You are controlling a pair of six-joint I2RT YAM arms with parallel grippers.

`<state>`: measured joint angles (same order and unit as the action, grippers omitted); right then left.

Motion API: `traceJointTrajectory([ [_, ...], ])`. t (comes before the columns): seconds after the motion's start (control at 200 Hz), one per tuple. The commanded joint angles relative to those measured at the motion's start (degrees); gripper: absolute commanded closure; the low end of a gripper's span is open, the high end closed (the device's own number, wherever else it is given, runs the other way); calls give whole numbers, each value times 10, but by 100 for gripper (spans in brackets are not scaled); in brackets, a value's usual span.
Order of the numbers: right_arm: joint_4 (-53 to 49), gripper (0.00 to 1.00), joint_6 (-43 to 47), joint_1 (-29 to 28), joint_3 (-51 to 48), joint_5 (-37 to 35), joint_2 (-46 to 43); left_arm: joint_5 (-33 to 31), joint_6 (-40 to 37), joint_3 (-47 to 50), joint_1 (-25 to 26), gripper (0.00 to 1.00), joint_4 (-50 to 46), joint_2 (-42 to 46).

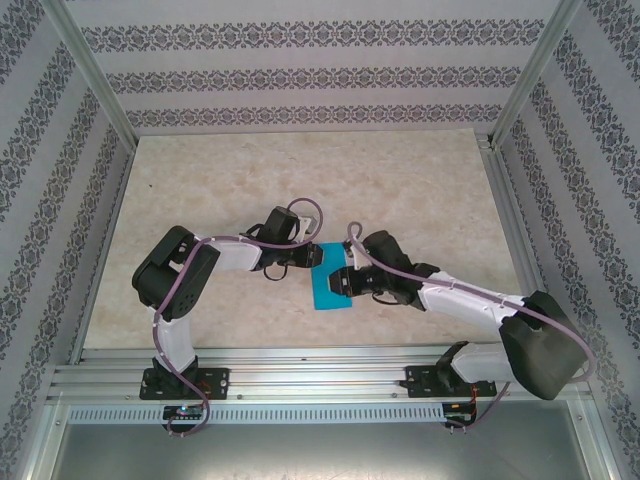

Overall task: Fold a paper plane with a square sheet of paper (fold left side to right side)
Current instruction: Hold the square sheet of paper at the center of the table.

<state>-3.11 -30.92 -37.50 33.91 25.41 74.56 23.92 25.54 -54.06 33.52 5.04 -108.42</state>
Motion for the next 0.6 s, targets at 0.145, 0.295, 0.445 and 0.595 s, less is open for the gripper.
traceJointTrajectory([
  [0.145, 84, 81, -38, 85, 74, -11, 139, -37, -18, -1, 9, 71, -25, -31],
  [0.295, 81, 81, -40, 95, 144, -2, 232, -36, -16, -6, 12, 71, -26, -32],
  [0.445, 66, 82, -46, 97, 188, -16, 298, -36, -18, -8, 12, 71, -29, -32],
  [0.595, 40, 82, -49, 96, 207, -34, 335, -34, -20, -8, 13, 71, -28, -25],
])
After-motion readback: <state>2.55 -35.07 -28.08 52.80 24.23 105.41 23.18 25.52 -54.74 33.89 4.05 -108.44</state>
